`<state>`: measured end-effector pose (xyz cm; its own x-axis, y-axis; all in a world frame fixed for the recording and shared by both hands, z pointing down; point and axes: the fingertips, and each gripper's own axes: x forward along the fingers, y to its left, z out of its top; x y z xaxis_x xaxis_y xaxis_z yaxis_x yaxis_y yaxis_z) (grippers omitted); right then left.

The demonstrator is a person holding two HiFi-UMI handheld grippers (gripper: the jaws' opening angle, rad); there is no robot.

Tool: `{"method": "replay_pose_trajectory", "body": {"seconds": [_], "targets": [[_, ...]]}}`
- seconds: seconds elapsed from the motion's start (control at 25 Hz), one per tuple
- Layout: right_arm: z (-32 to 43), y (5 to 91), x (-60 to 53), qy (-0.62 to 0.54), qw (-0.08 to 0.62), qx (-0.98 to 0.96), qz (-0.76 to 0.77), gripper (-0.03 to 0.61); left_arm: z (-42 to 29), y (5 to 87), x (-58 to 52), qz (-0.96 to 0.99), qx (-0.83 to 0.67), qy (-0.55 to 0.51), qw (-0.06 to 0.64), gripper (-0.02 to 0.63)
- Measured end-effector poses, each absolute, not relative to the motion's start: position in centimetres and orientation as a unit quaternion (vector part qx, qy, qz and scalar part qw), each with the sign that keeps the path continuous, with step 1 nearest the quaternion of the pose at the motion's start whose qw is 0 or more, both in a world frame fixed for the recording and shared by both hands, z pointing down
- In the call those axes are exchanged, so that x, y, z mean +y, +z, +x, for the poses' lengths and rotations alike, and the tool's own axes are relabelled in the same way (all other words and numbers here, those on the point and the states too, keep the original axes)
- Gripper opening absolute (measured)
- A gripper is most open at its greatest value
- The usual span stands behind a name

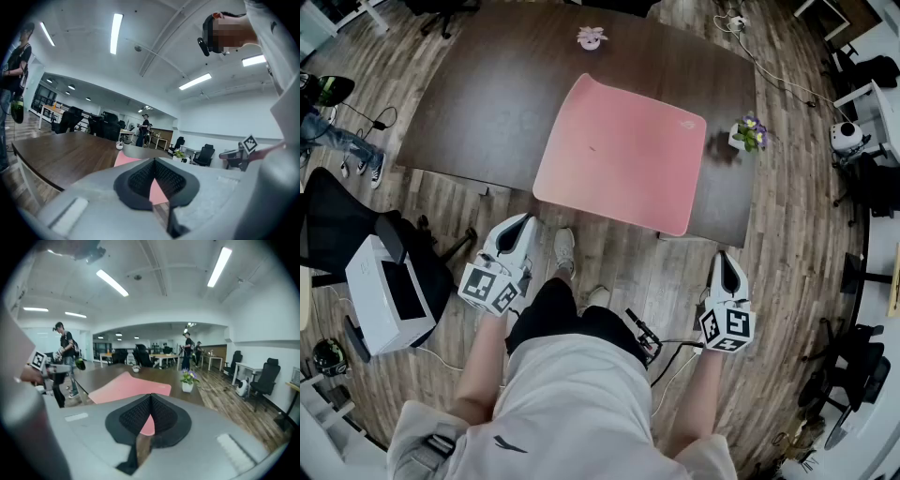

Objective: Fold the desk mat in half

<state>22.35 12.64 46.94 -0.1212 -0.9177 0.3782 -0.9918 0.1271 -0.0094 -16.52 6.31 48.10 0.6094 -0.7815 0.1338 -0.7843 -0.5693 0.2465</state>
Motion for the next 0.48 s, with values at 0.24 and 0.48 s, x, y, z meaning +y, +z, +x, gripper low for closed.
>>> {"method": "replay_pose_trajectory", "body": {"seconds": [0.24,0.48], "targets": [[16.8,41.4,17.9,0.083,0.096,-0.789,0.6,-0.002,-15.2,45.0,10.5,0.883,-0.452,-0.009,0.124,0.005],[15.8,38.6,18.6,0.078,0.015,-0.795,0.601,0.002,-15.5,42.9,11.2,0.888,-0.448,-0.021,0.106,0.005]]}}
